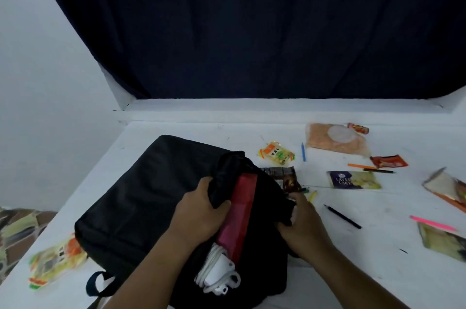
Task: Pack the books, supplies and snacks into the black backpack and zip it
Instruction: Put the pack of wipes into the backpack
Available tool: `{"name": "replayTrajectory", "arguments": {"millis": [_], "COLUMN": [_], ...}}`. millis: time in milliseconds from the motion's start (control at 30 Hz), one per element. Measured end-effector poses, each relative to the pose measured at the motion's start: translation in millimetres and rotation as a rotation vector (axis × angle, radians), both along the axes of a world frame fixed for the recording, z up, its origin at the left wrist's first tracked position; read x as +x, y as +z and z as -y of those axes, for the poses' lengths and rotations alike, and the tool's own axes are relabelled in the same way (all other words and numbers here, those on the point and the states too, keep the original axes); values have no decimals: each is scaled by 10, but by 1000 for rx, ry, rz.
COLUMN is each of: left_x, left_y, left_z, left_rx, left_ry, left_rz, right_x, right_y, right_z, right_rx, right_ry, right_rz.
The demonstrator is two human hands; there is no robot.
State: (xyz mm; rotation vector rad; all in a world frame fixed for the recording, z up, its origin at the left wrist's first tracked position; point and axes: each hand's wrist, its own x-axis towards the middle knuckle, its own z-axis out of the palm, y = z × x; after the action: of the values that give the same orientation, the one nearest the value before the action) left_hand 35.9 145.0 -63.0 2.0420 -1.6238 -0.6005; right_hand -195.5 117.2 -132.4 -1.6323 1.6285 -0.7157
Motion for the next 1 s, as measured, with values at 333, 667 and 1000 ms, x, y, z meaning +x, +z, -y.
{"name": "replayTrajectory", "arguments": {"millis": [333,667,1000], "left_x": [-148,-483,-1399], "left_y": [10,94,150], "left_z": [39,110,446], "left_rx": [12,-46,-107], "left_ry": [45,-175,-307], "left_rz": [-327,-35,-202], "right_x": [129,-299,-1240], "right_y": [205,194,136], "right_z": [233,33,66], "right_rx": [-128,-110,-129], "right_ry": [-83,-23,-91], "right_rz": [24,43,-9]}}
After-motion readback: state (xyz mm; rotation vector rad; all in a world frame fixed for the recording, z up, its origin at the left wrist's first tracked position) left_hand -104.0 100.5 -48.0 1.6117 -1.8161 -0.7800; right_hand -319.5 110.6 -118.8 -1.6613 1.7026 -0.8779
